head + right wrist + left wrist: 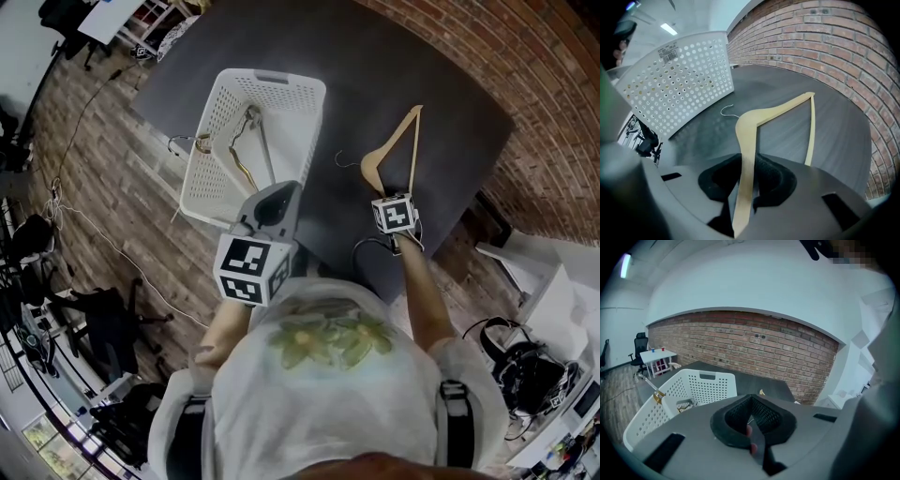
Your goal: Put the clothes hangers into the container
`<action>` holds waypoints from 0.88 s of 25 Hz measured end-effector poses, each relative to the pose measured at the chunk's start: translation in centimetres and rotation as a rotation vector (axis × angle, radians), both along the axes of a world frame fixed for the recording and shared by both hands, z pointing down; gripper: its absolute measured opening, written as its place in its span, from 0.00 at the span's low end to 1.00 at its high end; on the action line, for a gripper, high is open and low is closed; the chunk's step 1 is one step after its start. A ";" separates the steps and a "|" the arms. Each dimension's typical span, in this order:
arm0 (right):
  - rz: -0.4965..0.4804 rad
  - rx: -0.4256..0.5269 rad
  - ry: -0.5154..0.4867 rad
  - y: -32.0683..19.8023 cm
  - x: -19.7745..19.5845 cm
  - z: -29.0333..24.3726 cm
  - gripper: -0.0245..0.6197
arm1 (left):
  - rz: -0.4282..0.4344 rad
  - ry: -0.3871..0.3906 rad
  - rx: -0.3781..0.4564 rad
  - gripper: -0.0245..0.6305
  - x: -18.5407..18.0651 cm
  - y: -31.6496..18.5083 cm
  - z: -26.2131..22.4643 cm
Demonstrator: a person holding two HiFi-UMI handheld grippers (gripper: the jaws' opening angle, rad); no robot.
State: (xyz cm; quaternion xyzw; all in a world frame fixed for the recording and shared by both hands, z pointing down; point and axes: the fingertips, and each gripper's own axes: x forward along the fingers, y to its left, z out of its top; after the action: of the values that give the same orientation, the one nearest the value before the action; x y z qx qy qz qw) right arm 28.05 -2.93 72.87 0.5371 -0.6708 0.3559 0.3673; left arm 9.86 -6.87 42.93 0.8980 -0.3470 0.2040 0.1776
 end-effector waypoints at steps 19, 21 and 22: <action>0.129 0.202 -0.323 -1.1 -3.2 -8.8 0.19 | -0.066 0.059 0.038 0.08 -3.7 0.5 -2.1; 0.119 0.227 -0.335 -1.1 -3.6 -10.4 0.19 | -0.074 0.064 0.039 0.08 -4.2 0.7 -2.0; 0.115 0.240 -0.347 -1.1 -3.8 -11.3 0.19 | -0.077 0.067 0.040 0.08 -4.4 0.7 -2.1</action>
State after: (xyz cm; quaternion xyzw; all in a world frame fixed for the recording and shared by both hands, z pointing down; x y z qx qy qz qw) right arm 24.20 -4.03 61.62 0.5450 -0.7297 0.3813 0.1588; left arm 5.43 -6.14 40.86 0.8936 -0.3793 0.1597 0.1790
